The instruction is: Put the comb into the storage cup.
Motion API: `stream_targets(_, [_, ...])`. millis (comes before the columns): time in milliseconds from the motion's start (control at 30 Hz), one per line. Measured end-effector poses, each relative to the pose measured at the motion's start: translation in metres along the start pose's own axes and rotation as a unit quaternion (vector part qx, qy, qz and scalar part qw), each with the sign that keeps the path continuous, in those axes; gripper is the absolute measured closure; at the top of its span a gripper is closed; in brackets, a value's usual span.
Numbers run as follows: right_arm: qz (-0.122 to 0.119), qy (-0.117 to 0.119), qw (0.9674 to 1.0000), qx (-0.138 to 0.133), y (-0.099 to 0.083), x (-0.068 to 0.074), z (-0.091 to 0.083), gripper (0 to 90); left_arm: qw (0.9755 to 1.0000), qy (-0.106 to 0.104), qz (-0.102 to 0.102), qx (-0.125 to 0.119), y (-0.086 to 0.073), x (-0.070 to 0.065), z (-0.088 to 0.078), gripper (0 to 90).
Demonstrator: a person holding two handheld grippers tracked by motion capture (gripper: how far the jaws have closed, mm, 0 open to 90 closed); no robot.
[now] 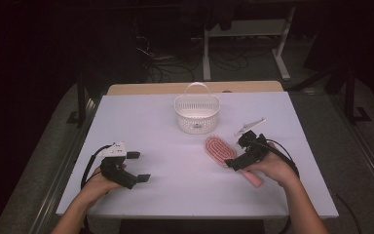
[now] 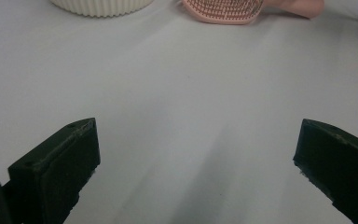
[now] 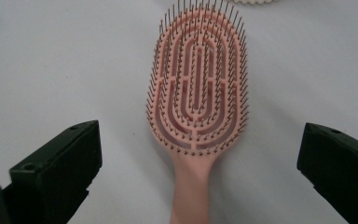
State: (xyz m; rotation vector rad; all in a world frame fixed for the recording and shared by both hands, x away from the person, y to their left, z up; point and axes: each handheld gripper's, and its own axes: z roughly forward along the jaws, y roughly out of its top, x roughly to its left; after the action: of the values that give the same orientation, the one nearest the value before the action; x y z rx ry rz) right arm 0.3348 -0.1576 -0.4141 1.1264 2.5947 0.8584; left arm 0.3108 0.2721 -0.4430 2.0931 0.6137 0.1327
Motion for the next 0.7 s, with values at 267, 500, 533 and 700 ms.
stream_targets(267, [-0.001, 0.004, 0.9998, 0.022, -0.0016, 0.0005, 0.0025, 0.0, 1.0000, 0.000, 0.000, 0.001, -0.0003, -0.0002, 0.0001, 0.0])
stream_targets(500, [0.000, 0.005, 0.9993, 0.036, -0.0026, 0.0006, 0.0032, 1.5, 1.0000, 0.001, -0.001, 0.000, -0.0004, -0.0005, 0.0000, 0.0])
stream_targets(533, [0.000, 0.005, 0.9993, 0.038, -0.0027, 0.0004, 0.0033, 1.5, 1.0000, 0.001, -0.001, 0.000, -0.0004, -0.0005, 0.0001, 0.0])
stream_targets(700, [0.002, 0.006, 0.9987, 0.051, -0.0039, 0.0005, 0.0052, 1.7, 1.0000, 0.001, 0.000, 0.001, -0.0004, -0.0005, -0.0001, 0.0])
